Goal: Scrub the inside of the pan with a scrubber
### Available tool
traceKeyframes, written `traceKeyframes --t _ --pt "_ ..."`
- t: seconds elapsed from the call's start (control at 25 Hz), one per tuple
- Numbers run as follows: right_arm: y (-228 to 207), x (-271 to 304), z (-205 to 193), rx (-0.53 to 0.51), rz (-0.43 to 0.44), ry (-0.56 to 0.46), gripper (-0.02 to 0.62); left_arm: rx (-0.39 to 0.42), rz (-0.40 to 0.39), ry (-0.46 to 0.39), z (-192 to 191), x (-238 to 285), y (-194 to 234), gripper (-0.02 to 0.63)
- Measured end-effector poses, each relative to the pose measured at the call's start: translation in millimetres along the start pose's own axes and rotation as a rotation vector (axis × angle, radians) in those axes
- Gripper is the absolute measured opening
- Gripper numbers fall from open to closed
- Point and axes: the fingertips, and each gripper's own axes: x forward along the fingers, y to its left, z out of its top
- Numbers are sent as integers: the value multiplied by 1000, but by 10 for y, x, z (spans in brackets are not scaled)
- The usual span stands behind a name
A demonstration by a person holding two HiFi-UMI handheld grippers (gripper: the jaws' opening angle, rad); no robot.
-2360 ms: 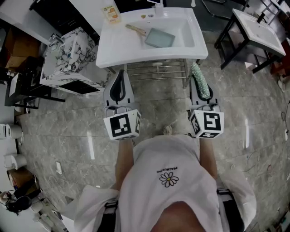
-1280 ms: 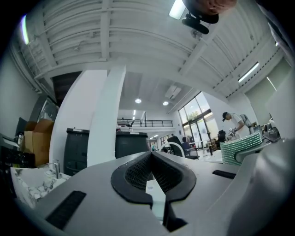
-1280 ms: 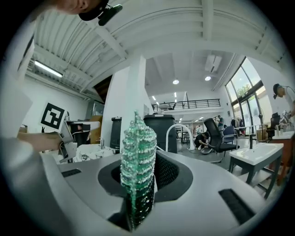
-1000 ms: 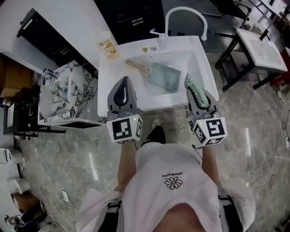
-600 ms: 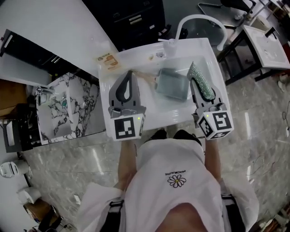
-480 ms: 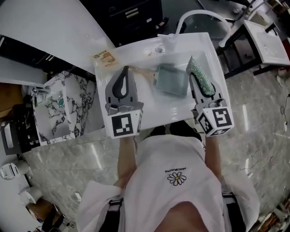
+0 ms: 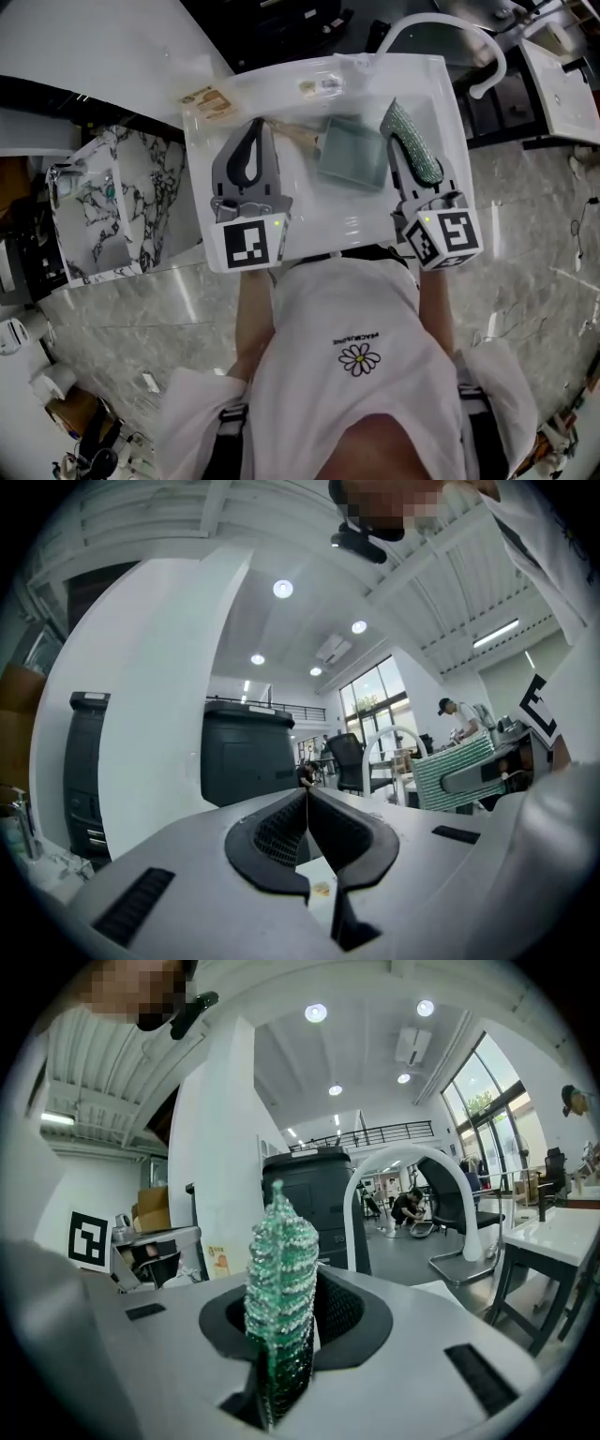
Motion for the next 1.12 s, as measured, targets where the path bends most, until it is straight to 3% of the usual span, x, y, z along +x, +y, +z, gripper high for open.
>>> traceKeyframes --t 0.2,0.32,0.4,0.48,0.56,0.64,0.72,0.76,0.92,1.12 --pt "-49 94 -28 20 39 14 64 63 -28 47 -73 146 -71 15" --pt "-82 121 -62 27 58 18 64 142 -151 86 -135 303 -194 17" --pt "-137 113 -91 34 58 23 64 211 -279 133 -225 428 -311 83" --pt "-205 98 -138 43 52 35 64 328 -410 223 -402 530 -411 138" --pt "-283 70 -204 49 46 51 64 504 -523 323 -636 599 -488 178" --pt "-363 24 -285 58 39 67 64 681 -632 393 -879 639 -563 190" --pt "-429 -24 -365 70 30 83 64 794 -755 474 -1163 639 -622 216" --pt "-458 -41 -401 75 25 90 64 831 -816 522 -1320 627 -641 247" --pt "-551 -66 -523 108 2 114 64 956 -1024 718 -1975 543 -653 255" --pt "-636 -71 -670 151 -16 147 64 993 -1210 993 -2760 394 -678 253"
